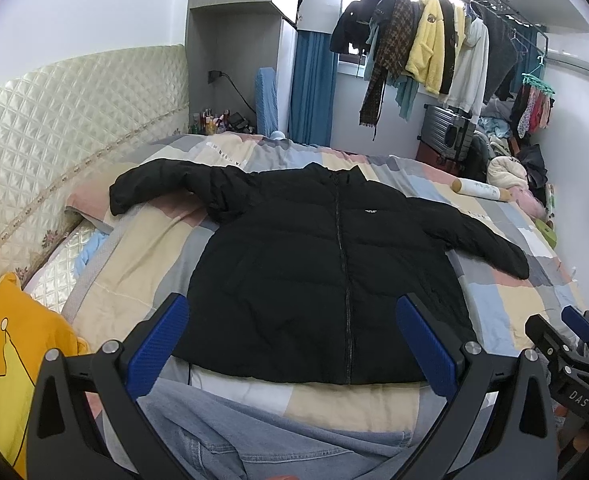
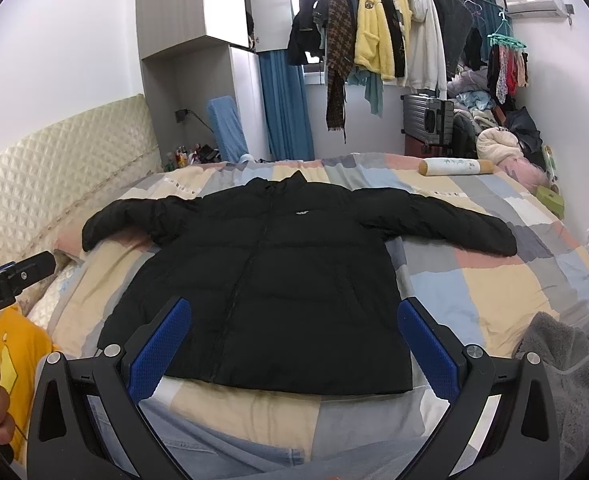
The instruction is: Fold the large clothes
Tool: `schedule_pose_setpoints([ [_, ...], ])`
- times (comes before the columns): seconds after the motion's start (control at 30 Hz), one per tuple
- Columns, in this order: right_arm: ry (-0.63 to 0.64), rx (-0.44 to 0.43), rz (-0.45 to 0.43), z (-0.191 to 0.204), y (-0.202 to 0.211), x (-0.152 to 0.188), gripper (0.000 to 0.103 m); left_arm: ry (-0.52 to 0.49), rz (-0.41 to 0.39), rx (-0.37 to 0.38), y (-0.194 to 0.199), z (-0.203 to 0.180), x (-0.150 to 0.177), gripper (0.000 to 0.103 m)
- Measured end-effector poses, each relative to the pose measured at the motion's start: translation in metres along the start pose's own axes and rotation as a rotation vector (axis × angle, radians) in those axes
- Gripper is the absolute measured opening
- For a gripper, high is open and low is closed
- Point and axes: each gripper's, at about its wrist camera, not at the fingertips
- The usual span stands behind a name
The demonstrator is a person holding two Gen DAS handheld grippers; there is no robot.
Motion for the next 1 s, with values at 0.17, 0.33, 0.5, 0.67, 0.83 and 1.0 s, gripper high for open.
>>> schedule_pose_setpoints([
  [0.17, -0.006, 0.001, 0.003, 0.000, -0.002, -0.002, 0.103, -0.004, 0.000, -0.002, 0.001, 0.000, 0.002, 0.103],
  [0.33, -0.007, 0.004, 0.022, -0.002, -0.007, 0.000, 0.103, 0.013, 0.013, 0.003, -0.006, 0.002, -0.001, 0.103],
  [0.5, -0.024, 0.007, 0.023, -0.006, -0.009, -0.002, 0.103, 0.007, 0.006, 0.009, -0.006, 0.000, -0.004, 0.103],
  [0.67, -0.037, 0.015, 0.021, -0.009, -0.008, 0.000, 0.103, 0.002, 0.006, 0.016, -0.008, -0.003, -0.004, 0.103],
  [0.83, -0.052, 0.016, 0.032, -0.012, -0.010, 0.000, 0.103, -0.031, 0.007, -0.003, -0.010, -0.009, -0.002, 0.103],
  [1.0, -0.044, 0.016, 0.023, -0.015, -0.008, -0.010, 0.103, -0.026, -0.007, 0.026, -0.007, -0.018, -0.011, 0.103],
])
Point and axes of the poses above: each gripper's, at about its wrist camera, not at the fingertips, and y roughly against the way its jaws point, z to its left, x to its underside, and after that the axes turned 11 degrees about -z, right-handed
